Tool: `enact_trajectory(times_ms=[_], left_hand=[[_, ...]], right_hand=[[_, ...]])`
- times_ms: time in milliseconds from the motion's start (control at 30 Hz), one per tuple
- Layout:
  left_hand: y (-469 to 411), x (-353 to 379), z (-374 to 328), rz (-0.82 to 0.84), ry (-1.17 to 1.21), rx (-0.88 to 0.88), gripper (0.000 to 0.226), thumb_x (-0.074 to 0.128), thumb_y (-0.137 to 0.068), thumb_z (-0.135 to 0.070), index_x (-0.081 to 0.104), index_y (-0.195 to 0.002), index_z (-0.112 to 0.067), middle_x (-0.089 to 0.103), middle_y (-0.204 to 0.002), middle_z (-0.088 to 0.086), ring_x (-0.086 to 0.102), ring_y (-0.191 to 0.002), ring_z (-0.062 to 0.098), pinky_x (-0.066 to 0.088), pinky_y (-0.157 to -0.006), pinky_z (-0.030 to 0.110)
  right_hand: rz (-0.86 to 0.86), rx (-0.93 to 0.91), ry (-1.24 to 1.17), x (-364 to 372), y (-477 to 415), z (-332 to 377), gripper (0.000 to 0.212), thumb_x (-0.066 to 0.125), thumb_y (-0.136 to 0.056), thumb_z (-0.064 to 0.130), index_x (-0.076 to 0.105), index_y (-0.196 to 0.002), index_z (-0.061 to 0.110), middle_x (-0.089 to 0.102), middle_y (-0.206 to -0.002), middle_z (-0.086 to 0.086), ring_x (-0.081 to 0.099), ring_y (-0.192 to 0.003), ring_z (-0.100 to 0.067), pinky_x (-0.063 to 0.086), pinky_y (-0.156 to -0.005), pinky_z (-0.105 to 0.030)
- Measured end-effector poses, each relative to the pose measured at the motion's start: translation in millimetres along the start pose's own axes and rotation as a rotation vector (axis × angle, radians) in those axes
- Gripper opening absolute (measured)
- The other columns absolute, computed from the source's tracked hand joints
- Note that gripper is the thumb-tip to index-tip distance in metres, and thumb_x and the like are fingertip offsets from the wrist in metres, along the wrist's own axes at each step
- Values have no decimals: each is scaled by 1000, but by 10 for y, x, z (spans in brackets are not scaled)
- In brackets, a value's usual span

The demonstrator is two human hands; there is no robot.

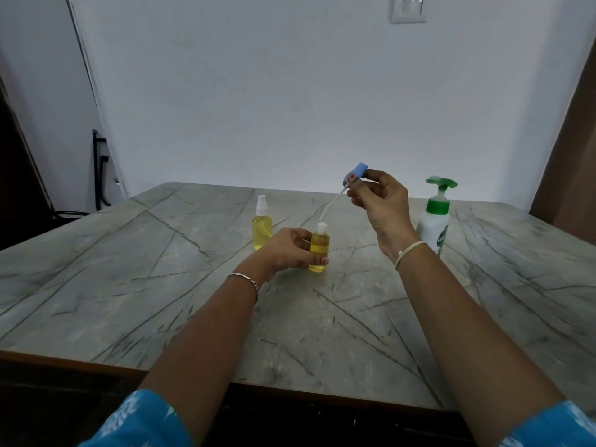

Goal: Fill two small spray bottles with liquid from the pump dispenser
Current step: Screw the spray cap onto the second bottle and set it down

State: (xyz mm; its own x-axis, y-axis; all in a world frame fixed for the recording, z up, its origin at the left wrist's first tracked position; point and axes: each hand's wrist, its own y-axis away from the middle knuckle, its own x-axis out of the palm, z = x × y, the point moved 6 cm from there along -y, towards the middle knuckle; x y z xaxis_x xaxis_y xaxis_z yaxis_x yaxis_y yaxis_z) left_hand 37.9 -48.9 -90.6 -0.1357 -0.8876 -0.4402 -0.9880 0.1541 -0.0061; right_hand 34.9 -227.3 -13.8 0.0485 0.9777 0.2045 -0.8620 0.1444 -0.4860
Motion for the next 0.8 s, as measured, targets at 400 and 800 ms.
enact_trajectory(times_ms=[400, 800], left_hand=[[-20, 14, 62, 21, 63, 19, 56, 82, -72, -13, 59, -123, -10, 70, -106, 1, 67, -98, 14, 52, -90, 27], [-31, 10, 68, 22, 51, 15, 63, 83, -70, -15, 56, -127, -10, 69, -112, 5, 66, -102, 18, 52, -94, 33]], right_hand=[[-10, -54, 37, -5, 67, -34, 22, 73, -85, 21, 64, -106, 17, 71, -88, -2, 67, -79, -7, 56, -86, -30], [110, -79, 244, 192, 128, -202, 28, 74, -84, 26, 65, -109, 16, 69, -92, -2, 64, -83, -9, 51, -73, -15]])
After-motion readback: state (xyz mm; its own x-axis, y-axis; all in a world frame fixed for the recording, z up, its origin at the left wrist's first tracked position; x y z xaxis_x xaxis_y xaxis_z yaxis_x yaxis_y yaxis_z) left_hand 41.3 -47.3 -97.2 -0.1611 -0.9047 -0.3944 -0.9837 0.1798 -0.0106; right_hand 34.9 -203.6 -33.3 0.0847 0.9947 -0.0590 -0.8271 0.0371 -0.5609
